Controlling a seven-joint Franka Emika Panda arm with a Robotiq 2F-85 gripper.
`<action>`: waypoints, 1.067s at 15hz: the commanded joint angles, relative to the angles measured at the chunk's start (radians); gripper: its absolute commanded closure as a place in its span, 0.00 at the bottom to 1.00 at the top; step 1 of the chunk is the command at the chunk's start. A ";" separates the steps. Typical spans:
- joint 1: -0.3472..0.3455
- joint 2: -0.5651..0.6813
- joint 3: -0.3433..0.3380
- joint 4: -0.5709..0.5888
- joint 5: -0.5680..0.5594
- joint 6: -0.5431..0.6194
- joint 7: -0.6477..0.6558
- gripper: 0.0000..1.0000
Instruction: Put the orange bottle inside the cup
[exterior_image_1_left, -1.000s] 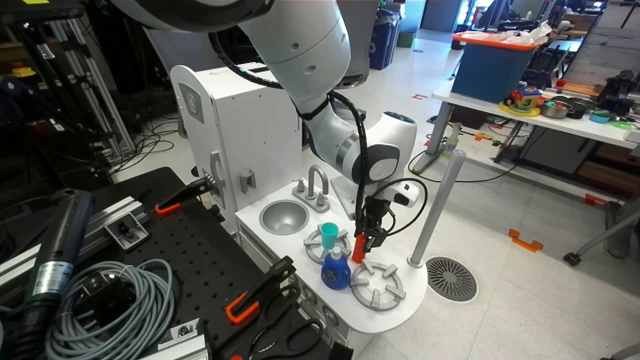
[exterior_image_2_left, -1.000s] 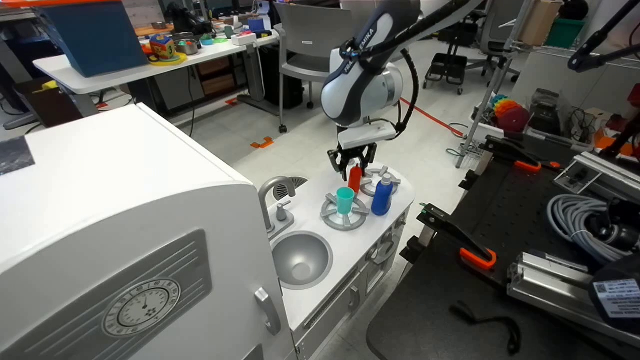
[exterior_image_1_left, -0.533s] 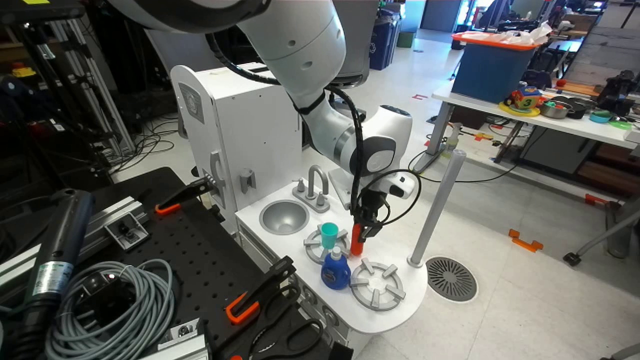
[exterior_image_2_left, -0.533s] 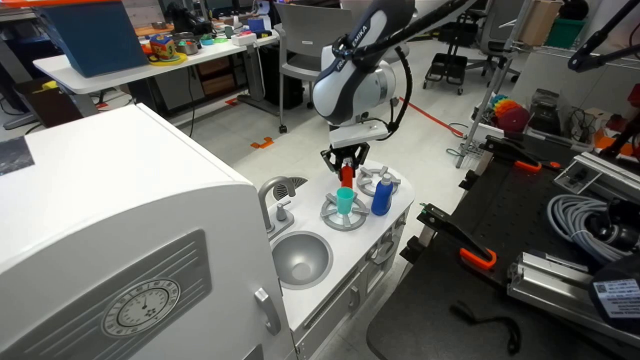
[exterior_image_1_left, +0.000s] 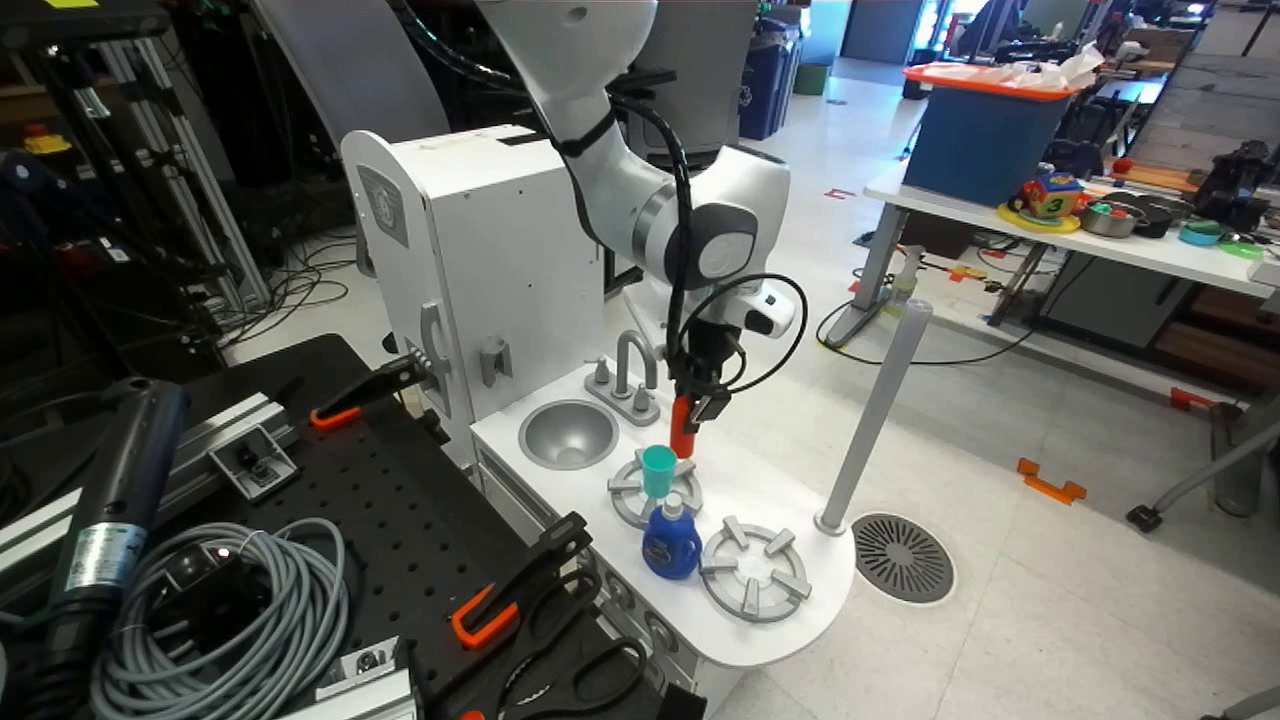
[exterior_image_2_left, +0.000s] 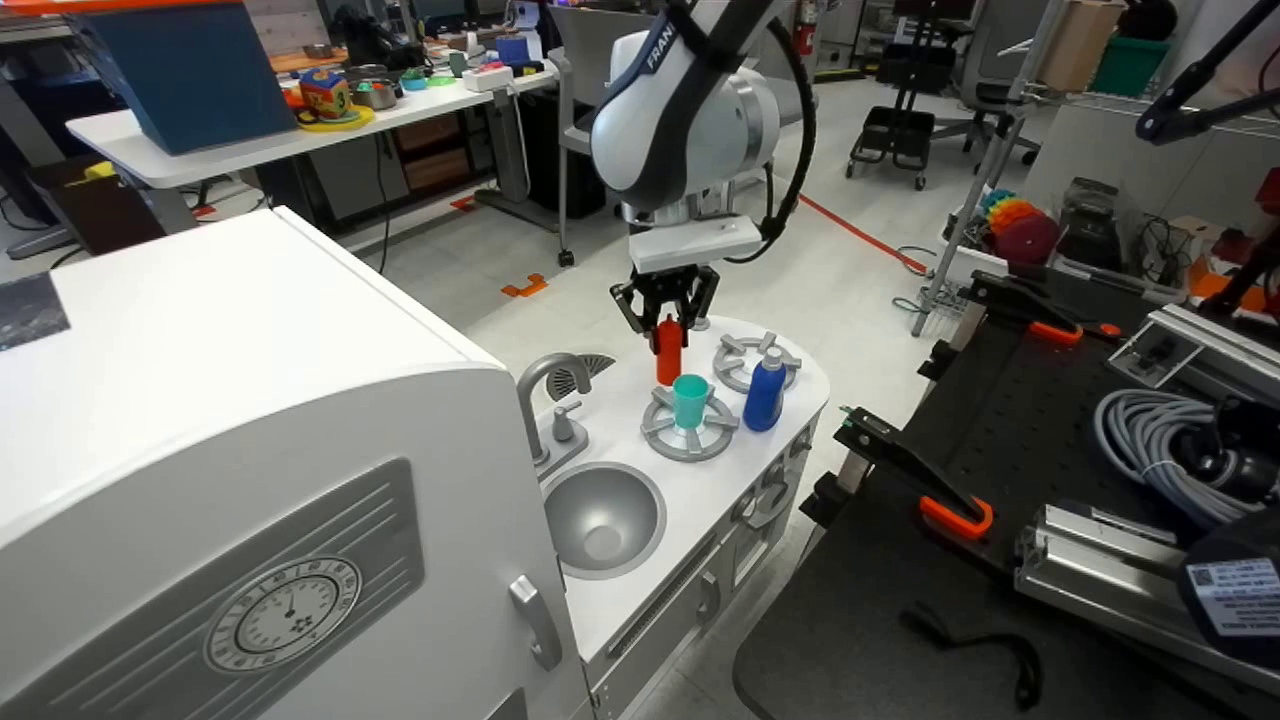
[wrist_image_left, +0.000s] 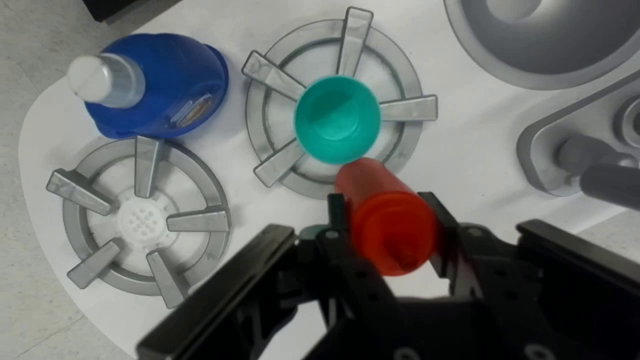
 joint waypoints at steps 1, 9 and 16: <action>-0.009 -0.123 0.025 -0.182 0.026 0.072 -0.054 0.87; -0.014 -0.266 0.066 -0.410 0.019 0.196 -0.157 0.87; -0.024 -0.294 0.072 -0.442 0.025 0.201 -0.179 0.87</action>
